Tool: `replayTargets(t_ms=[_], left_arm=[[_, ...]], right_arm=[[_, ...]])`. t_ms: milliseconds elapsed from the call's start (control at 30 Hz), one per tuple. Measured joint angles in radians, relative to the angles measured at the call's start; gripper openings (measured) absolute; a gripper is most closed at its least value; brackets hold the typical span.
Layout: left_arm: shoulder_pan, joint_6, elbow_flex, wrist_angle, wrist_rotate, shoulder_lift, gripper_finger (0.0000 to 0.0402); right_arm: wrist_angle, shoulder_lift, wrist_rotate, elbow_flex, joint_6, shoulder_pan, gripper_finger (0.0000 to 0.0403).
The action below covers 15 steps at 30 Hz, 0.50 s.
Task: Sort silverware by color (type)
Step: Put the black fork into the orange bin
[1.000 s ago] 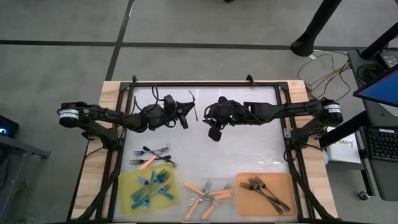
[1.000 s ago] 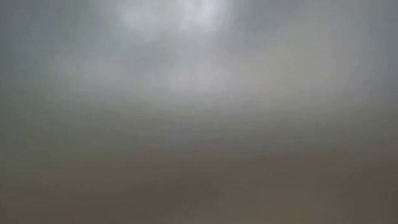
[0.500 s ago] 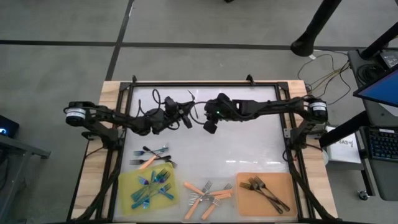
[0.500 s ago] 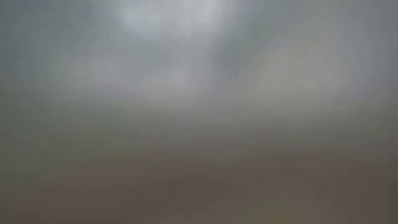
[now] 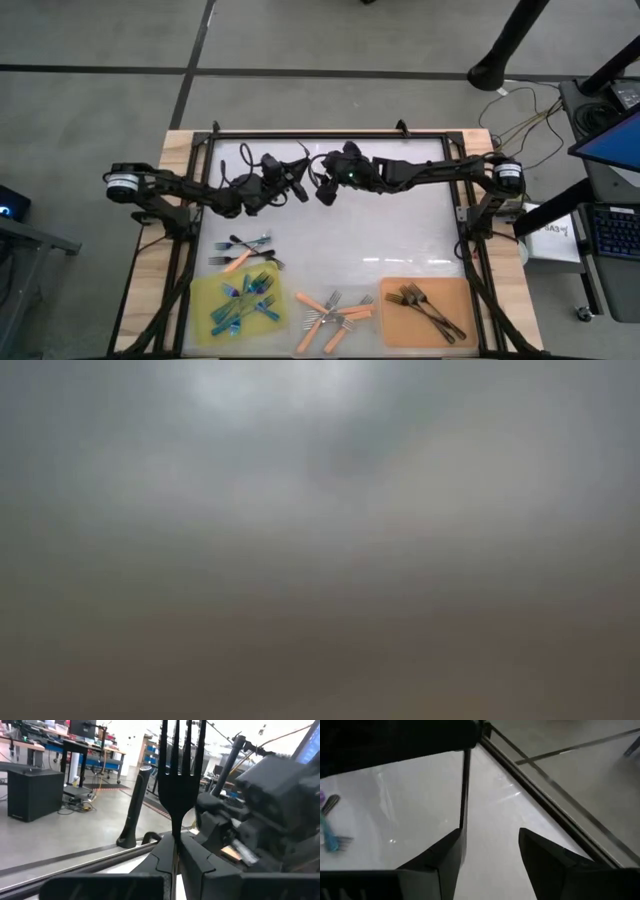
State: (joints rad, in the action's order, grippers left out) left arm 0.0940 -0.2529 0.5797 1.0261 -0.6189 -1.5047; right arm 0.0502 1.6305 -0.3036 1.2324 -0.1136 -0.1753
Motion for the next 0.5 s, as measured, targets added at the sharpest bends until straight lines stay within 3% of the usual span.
replayTargets(t_ms=[500], left_arm=[[0.0, 0.01, 0.001, 0.031, 0.022, -0.001, 0.0]], right_arm=[[-0.063, 0.028, -0.01, 0.0, 0.023, -0.008, 0.0167]])
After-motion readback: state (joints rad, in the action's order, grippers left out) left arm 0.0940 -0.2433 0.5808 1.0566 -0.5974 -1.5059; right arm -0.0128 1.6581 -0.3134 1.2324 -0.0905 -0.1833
